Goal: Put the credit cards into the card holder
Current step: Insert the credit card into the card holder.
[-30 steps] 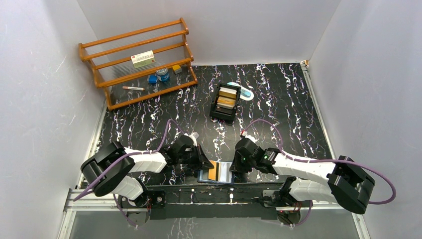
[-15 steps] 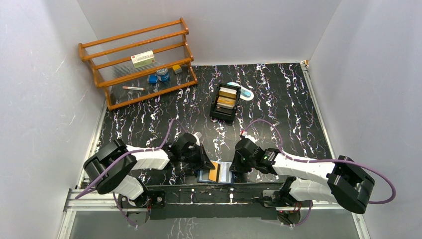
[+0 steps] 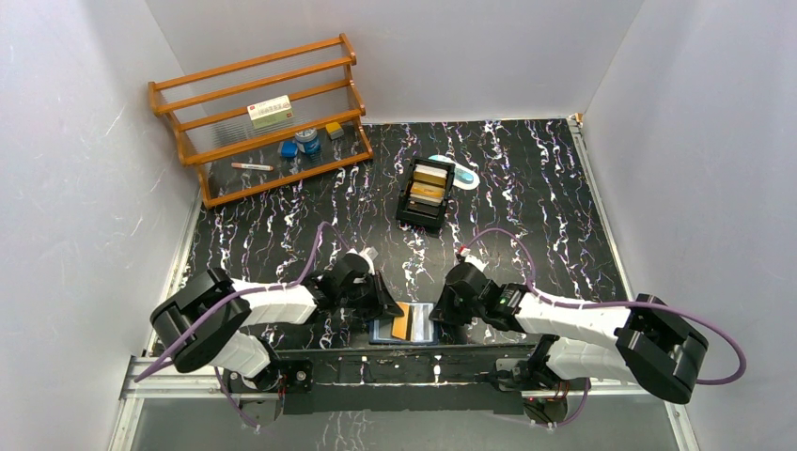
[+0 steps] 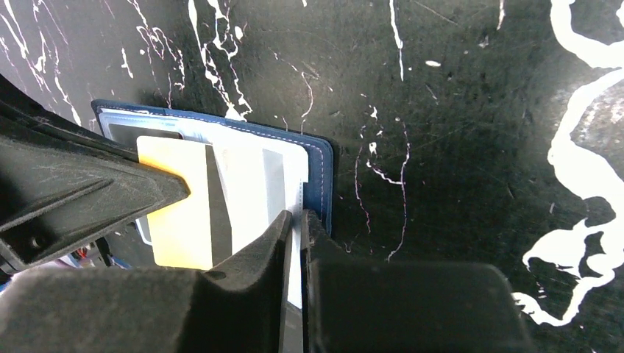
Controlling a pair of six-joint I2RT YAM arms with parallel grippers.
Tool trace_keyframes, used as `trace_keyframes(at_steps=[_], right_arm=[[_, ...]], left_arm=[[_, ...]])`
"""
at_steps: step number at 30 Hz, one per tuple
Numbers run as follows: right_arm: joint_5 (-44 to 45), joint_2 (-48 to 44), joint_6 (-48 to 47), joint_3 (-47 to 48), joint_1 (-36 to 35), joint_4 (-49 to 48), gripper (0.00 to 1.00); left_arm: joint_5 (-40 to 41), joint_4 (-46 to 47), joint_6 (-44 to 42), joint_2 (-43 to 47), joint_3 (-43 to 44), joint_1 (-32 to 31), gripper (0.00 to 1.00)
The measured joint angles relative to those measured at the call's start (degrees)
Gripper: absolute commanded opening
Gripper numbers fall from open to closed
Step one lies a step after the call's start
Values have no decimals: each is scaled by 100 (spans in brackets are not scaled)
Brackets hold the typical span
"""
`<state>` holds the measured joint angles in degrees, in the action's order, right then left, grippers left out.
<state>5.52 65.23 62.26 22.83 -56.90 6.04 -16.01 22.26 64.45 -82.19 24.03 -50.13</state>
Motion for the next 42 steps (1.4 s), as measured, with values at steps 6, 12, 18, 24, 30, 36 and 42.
trace_keyframes(at_steps=[6,12,18,24,30,36,42], right_arm=[[2,140,90,-17,0,-280,15],[0,216,101,-22,0,-417,15],[-11,310,103,-22,0,-570,15],[-17,354,105,-22,-2,-645,14],[-35,428,157,-22,-17,-765,14],[-52,452,192,-22,-24,-796,14],[-55,452,208,-22,-22,-798,14]], left_arm=[[269,-57,-262,212,-68,-22,0],[299,-409,-955,238,153,-22,0],[387,-1091,-1727,238,592,-22,0],[509,-1309,-1919,299,658,-20,0],[767,-1300,-1648,901,223,94,0],[774,-868,-1237,1060,-173,146,0],[688,-24,-896,828,-498,197,0]])
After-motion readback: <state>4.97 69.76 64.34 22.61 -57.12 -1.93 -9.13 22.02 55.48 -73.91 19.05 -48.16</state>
